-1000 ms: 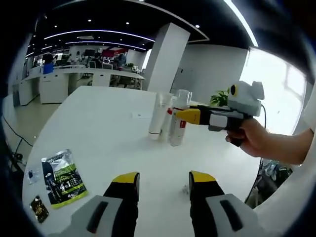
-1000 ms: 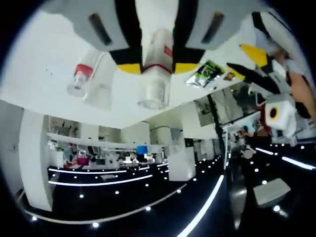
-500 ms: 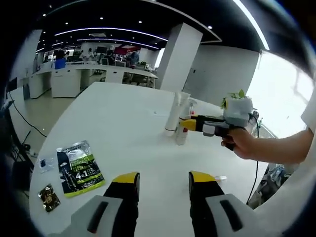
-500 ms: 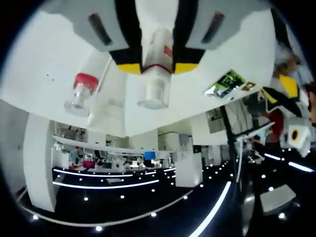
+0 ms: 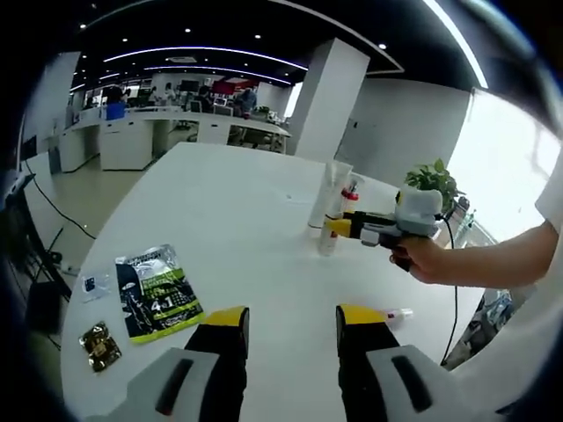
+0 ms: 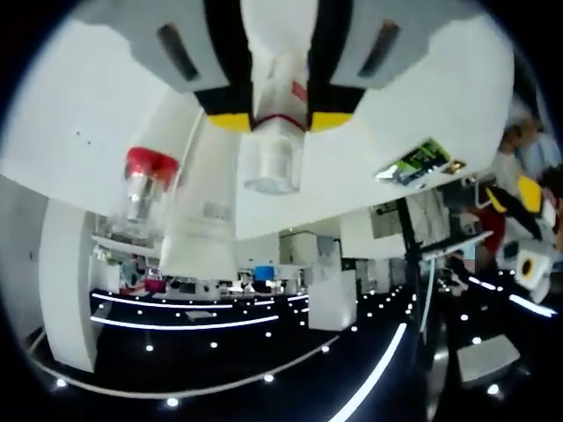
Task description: Arrange the skincare products in the storage area until every visible bottle or jar stands upright without overlapping.
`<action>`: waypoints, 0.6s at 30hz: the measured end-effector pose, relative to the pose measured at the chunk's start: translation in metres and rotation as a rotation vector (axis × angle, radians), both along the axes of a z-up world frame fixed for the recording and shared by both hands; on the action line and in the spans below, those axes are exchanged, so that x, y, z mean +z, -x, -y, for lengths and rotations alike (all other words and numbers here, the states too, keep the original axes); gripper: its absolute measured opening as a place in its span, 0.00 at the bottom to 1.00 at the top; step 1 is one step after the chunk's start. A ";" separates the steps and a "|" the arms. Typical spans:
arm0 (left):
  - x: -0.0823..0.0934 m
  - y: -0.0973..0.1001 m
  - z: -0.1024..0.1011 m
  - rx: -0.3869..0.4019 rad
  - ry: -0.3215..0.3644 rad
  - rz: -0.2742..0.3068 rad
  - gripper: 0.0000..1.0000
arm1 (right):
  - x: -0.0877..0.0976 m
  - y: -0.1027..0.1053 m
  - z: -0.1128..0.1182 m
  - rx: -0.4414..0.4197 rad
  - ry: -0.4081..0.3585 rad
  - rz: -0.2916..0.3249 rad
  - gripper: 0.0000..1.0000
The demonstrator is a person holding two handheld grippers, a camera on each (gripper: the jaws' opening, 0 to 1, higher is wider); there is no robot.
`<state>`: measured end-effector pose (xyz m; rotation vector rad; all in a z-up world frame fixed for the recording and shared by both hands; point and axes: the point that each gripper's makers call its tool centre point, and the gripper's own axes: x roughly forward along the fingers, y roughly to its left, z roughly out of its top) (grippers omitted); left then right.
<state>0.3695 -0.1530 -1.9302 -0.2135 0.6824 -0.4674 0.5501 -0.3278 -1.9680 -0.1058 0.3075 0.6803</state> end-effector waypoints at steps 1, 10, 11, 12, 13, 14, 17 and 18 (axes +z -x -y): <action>0.001 -0.001 -0.002 0.005 -0.001 0.001 0.40 | -0.001 0.000 0.000 0.003 0.006 0.009 0.20; -0.002 -0.001 -0.004 0.008 -0.010 -0.005 0.39 | -0.008 -0.003 0.002 0.010 0.026 0.041 0.20; -0.002 -0.001 -0.004 0.008 -0.012 -0.005 0.39 | -0.008 -0.002 0.002 0.010 0.023 0.044 0.20; -0.002 -0.001 -0.003 0.006 -0.010 -0.007 0.39 | -0.008 -0.002 0.002 0.010 0.020 0.048 0.20; -0.002 -0.001 -0.003 0.005 -0.011 -0.008 0.39 | -0.008 -0.002 0.002 0.012 0.019 0.049 0.20; -0.002 -0.001 -0.003 0.003 -0.012 -0.007 0.39 | -0.009 -0.002 0.002 0.013 0.023 0.050 0.20; -0.001 -0.003 -0.003 0.003 -0.015 -0.004 0.39 | -0.009 -0.004 0.002 0.014 0.009 0.060 0.20; 0.000 -0.004 -0.004 0.003 -0.019 -0.001 0.39 | -0.008 -0.004 0.002 0.016 0.014 0.068 0.20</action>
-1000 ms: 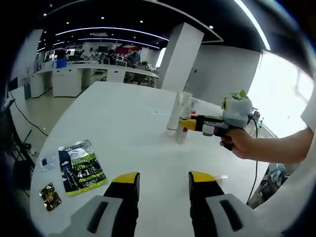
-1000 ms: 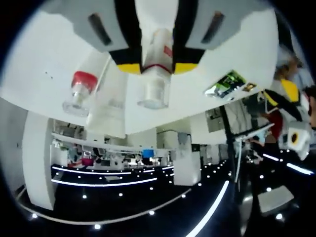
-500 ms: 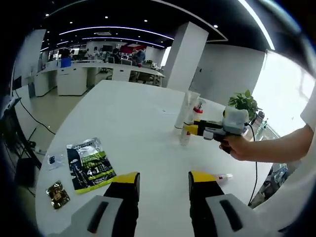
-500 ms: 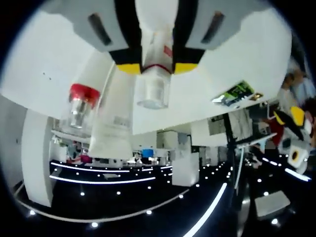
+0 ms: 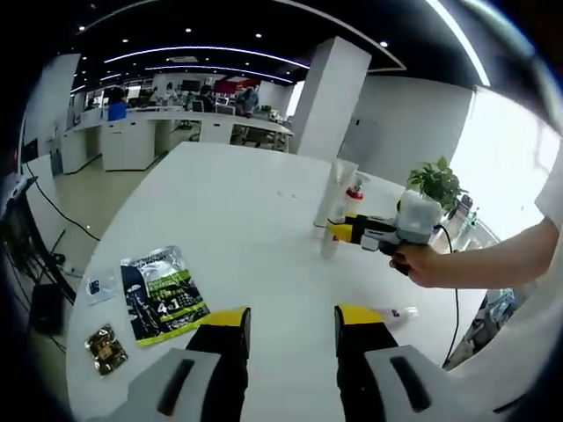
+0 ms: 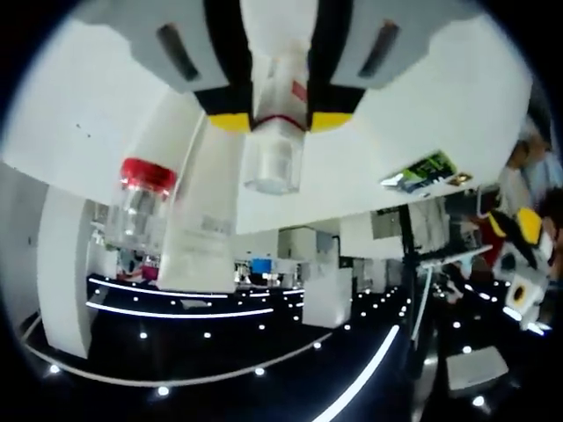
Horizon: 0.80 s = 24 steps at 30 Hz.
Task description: Arrange the skincare products in the storage area until every visible bottle or jar stands upright without overlapping.
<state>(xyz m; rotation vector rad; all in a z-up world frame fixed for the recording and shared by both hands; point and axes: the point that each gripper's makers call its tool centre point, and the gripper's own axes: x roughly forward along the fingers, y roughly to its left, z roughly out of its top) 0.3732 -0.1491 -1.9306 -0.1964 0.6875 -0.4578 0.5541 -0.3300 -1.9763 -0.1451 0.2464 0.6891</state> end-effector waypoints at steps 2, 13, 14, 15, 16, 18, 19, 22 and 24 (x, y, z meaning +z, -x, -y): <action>0.000 -0.001 0.000 0.002 0.000 -0.001 0.39 | 0.000 0.000 -0.001 0.006 -0.001 0.006 0.21; -0.004 -0.002 -0.004 0.014 -0.012 -0.004 0.39 | 0.000 0.007 0.005 0.009 -0.016 0.024 0.21; -0.004 -0.002 -0.004 0.014 -0.012 -0.005 0.39 | 0.000 0.007 0.005 0.009 -0.015 0.024 0.21; -0.005 -0.002 -0.004 0.014 -0.011 -0.005 0.38 | 0.000 0.008 0.006 0.010 -0.014 0.025 0.21; -0.005 -0.001 -0.003 0.014 -0.012 -0.006 0.38 | 0.000 0.009 0.005 0.016 -0.004 0.031 0.21; -0.005 -0.001 -0.003 0.013 -0.012 -0.006 0.38 | 0.000 0.011 0.004 0.024 0.007 0.037 0.21; -0.005 -0.001 -0.003 0.013 -0.011 -0.005 0.38 | -0.001 0.012 0.004 0.026 0.011 0.039 0.21; -0.006 -0.001 -0.002 0.009 -0.012 -0.007 0.38 | -0.001 0.012 0.004 0.029 0.025 0.041 0.21; -0.006 0.000 -0.003 0.009 -0.013 -0.007 0.38 | -0.001 0.013 0.003 0.032 0.042 0.046 0.22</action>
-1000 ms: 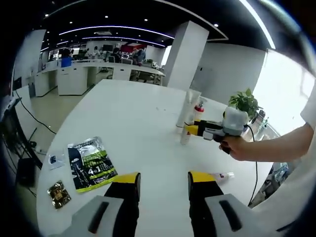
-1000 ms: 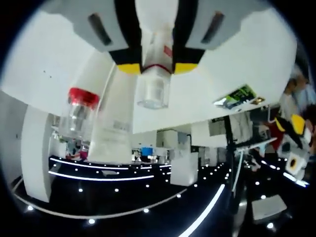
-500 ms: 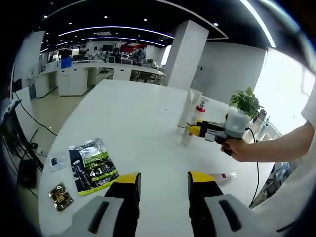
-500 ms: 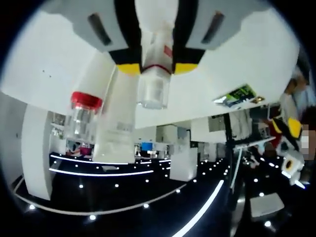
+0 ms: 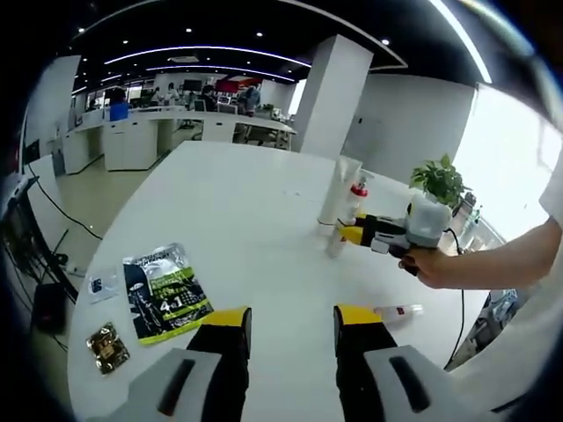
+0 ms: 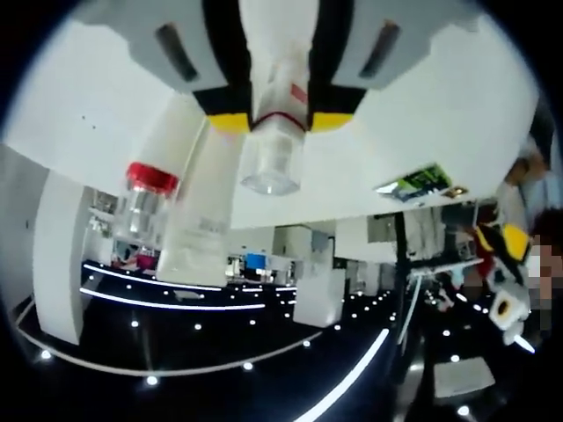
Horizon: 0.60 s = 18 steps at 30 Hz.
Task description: Arrange the skincare products in the storage area until every visible bottle or jar stands upright without overlapping.
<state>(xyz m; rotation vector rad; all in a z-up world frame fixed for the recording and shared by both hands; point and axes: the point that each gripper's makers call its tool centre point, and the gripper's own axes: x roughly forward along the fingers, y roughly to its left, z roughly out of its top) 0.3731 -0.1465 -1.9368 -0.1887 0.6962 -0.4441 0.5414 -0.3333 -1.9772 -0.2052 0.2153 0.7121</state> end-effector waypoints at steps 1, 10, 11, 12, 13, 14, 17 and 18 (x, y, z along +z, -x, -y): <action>0.000 0.001 -0.001 0.001 0.001 -0.001 0.38 | 0.000 -0.001 0.000 -0.007 -0.003 -0.015 0.22; 0.001 0.003 -0.008 0.017 0.000 0.001 0.38 | 0.000 -0.002 0.000 -0.018 0.030 -0.024 0.25; 0.001 0.003 -0.008 0.018 -0.001 0.001 0.38 | 0.000 -0.002 -0.001 -0.017 0.024 -0.028 0.27; 0.001 0.003 -0.009 0.019 -0.004 0.001 0.38 | -0.001 -0.002 -0.002 -0.024 0.010 -0.046 0.29; 0.000 0.003 -0.010 0.020 -0.003 0.000 0.38 | -0.002 -0.002 -0.002 -0.030 0.005 -0.062 0.30; 0.000 0.003 -0.010 0.021 -0.003 0.000 0.38 | -0.003 -0.002 -0.002 -0.031 0.007 -0.064 0.30; 0.000 0.004 -0.010 0.021 -0.001 -0.001 0.38 | -0.005 -0.003 0.001 -0.047 0.019 -0.074 0.30; 0.000 0.004 -0.010 0.020 0.000 -0.001 0.38 | -0.011 -0.003 0.002 -0.052 0.026 -0.099 0.30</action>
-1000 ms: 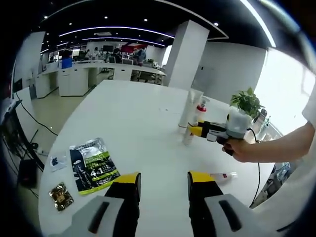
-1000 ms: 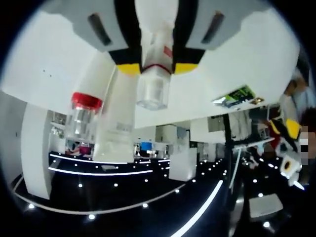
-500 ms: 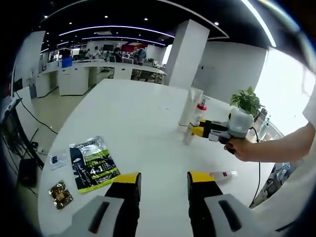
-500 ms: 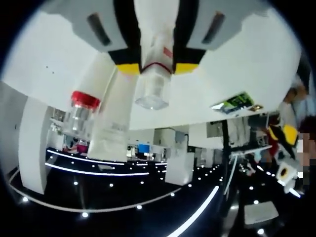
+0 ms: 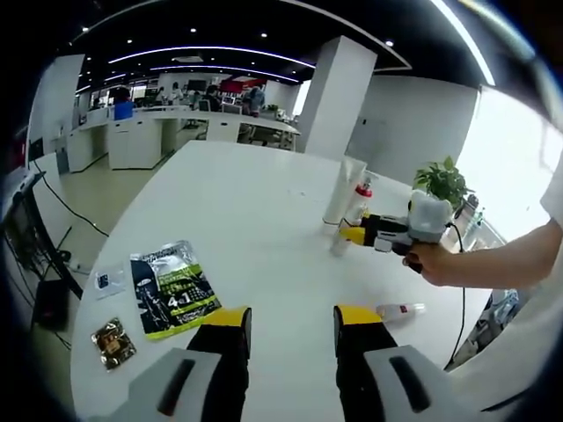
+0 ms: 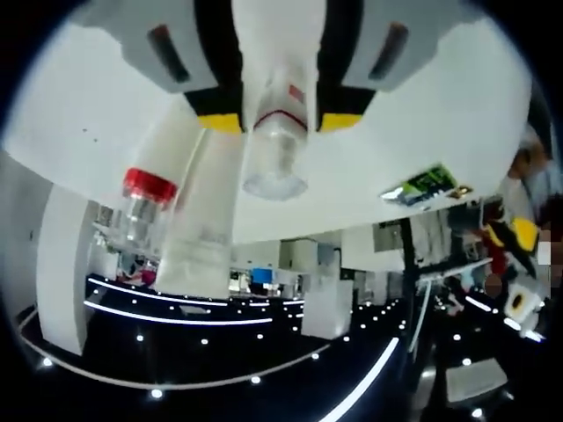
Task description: Arrange the skincare products in the storage area until every visible bottle or jar stands upright without overlapping.
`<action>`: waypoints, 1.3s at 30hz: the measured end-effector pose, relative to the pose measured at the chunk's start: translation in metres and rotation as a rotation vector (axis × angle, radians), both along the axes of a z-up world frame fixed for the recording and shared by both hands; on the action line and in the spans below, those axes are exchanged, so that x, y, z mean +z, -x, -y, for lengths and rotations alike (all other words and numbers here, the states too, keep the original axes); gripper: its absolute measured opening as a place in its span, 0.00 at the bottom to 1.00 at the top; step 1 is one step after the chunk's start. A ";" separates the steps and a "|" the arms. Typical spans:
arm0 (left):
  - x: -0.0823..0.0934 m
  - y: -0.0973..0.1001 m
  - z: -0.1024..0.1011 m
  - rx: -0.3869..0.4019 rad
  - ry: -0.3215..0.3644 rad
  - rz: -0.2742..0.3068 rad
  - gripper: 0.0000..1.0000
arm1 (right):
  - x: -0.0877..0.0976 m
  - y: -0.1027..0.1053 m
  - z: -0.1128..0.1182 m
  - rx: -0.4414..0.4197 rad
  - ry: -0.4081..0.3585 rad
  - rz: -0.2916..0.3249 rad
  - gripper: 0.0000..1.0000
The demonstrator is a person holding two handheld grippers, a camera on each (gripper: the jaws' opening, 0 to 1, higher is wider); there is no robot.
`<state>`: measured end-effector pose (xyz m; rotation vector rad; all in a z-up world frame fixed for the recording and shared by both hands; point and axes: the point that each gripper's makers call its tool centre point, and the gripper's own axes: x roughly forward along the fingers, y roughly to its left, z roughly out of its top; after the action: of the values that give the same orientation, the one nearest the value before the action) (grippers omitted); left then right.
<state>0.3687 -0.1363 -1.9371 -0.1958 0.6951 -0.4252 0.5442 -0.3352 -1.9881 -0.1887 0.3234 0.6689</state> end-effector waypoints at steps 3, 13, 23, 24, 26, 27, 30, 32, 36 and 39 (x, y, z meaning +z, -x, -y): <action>-0.001 0.001 -0.001 0.001 0.000 -0.002 0.38 | -0.010 0.002 0.002 -0.005 0.020 -0.040 0.30; -0.001 0.008 -0.007 0.018 0.001 -0.005 0.38 | -0.030 0.005 0.005 -0.011 0.047 -0.122 0.27; -0.003 0.018 -0.013 0.045 -0.005 -0.013 0.37 | -0.033 0.003 0.003 -0.011 0.057 -0.122 0.21; -0.003 0.018 -0.013 0.047 -0.005 -0.012 0.37 | -0.033 0.003 0.003 -0.012 0.058 -0.121 0.21; -0.002 0.018 -0.013 0.047 -0.006 -0.012 0.37 | -0.033 0.002 0.004 -0.018 0.063 -0.117 0.21; -0.002 0.018 -0.013 0.047 -0.006 -0.012 0.37 | -0.033 0.001 0.005 -0.021 0.065 -0.115 0.21; -0.002 0.018 -0.012 0.046 -0.008 -0.011 0.37 | -0.032 -0.003 0.008 -0.051 0.064 -0.115 0.21; -0.002 0.018 -0.012 0.045 -0.010 -0.011 0.37 | -0.033 -0.005 0.011 -0.066 0.063 -0.117 0.21; -0.001 0.019 -0.013 0.048 -0.012 -0.011 0.37 | -0.033 -0.011 0.014 -0.102 0.056 -0.120 0.21; -0.002 0.019 -0.014 0.048 -0.012 -0.013 0.37 | -0.033 -0.013 0.013 -0.114 0.058 -0.123 0.21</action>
<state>0.3499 -0.1224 -1.9389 -0.2035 0.7048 -0.3743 0.5574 -0.3481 -2.0215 -0.1833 0.4686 0.5599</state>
